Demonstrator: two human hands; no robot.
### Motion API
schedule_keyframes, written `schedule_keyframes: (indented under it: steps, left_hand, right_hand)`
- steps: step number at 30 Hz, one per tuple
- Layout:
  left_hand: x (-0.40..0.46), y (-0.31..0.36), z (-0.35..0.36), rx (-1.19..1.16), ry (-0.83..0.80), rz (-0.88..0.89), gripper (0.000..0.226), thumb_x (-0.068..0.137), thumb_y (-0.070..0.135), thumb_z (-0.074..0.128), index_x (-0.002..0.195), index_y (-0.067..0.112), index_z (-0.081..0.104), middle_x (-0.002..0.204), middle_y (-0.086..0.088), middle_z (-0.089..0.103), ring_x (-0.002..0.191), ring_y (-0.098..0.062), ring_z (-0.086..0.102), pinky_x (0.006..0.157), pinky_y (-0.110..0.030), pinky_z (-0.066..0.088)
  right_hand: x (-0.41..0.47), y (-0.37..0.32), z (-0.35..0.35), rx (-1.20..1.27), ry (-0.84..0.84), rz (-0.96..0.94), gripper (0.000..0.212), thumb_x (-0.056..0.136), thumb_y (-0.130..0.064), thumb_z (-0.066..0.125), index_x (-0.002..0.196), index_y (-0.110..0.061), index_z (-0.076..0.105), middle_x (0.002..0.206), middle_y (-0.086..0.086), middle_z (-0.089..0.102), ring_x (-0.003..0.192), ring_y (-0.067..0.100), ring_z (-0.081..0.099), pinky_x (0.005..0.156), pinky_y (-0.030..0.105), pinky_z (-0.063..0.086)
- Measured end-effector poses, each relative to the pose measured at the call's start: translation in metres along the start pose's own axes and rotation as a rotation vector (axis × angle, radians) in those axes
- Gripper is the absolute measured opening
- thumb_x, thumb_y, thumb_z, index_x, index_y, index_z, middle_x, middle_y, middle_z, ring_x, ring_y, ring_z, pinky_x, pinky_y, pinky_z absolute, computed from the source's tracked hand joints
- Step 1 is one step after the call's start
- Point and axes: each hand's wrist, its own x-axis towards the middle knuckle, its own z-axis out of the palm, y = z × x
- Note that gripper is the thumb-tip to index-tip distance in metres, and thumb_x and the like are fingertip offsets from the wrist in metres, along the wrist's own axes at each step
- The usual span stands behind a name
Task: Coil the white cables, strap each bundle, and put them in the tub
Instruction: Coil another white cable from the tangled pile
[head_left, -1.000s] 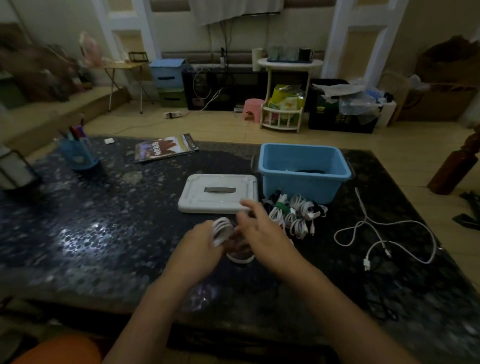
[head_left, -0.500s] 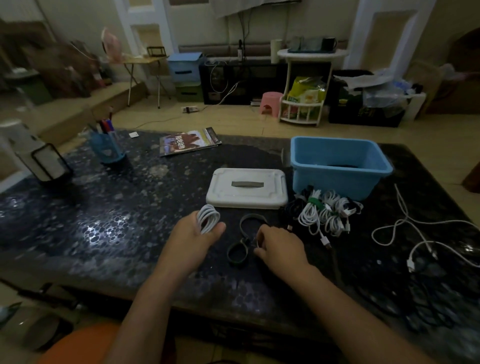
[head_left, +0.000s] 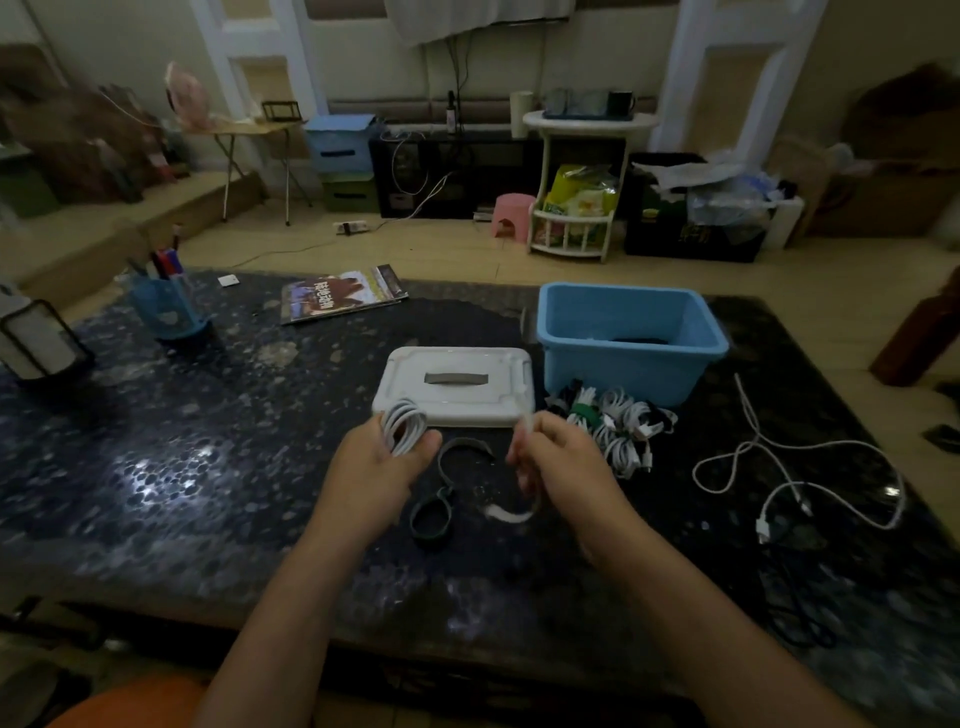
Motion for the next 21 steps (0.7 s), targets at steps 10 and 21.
schedule_keyframes:
  steps: [10,21]
  left_hand:
    - [-0.016,0.061,0.08,0.077,-0.354,0.197,0.01,0.093,0.006,0.059,0.093,0.011,0.067,0.074,0.003,0.066,0.059,0.006,0.059,0.05,-0.009,0.04]
    - [-0.032,0.085,0.105,-0.087,-0.698,0.179,0.02,0.084,0.002,0.059,0.088,0.021,0.064,0.068,0.007,0.061,0.062,-0.009,0.053,0.054,-0.022,0.04]
  right_hand:
    - [-0.034,-0.011,-0.054,-0.01,-0.029,-0.418,0.01,0.095,-0.017,0.066,0.089,-0.014,0.073,0.086,0.0,0.068,0.083,0.017,0.063,0.077,0.033,0.053]
    - [-0.037,0.002,-0.098,0.111,0.064,-0.322,0.005,0.087,-0.016,0.075,0.086,-0.011,0.077,0.08,0.002,0.075,0.074,0.009,0.069,0.07,0.021,0.054]
